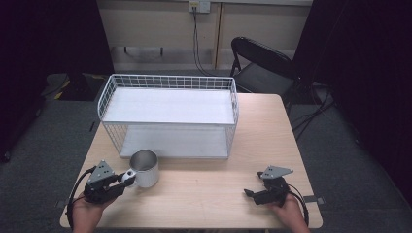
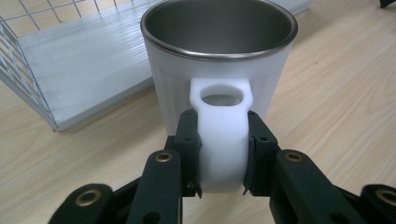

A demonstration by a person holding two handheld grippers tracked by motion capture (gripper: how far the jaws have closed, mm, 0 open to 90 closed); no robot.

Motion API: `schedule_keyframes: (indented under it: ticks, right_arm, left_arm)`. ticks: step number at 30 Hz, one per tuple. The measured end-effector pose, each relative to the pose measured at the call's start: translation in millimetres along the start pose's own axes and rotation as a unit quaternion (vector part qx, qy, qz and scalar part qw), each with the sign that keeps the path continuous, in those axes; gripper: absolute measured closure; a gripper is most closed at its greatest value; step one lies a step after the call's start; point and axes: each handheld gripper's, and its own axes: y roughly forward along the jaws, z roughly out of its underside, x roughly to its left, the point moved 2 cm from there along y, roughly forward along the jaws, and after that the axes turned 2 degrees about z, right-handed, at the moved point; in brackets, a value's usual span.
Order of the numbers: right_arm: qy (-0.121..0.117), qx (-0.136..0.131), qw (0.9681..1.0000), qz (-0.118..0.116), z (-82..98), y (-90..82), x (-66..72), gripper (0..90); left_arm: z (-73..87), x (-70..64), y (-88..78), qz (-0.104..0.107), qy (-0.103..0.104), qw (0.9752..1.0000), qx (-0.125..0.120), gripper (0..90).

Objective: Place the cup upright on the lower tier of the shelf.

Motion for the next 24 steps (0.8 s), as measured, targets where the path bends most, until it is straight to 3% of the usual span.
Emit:
schedule_keyframes:
  ticks: [12, 24]
  right_arm:
    - [0.0, 0.0, 1.0, 0.0, 0.0, 0.0, 0.0, 12.2]
    - [0.0, 0.0, 1.0, 0.0, 0.0, 0.0, 0.0, 12.2]
  left_arm:
    - [-4.9, 0.4, -7.4, -0.016, -0.01, 0.9996, -0.022, 72.1]
    - [-12.1, 2.2, -12.5, -0.023, -0.011, 0.9993, -0.026, 72.1]
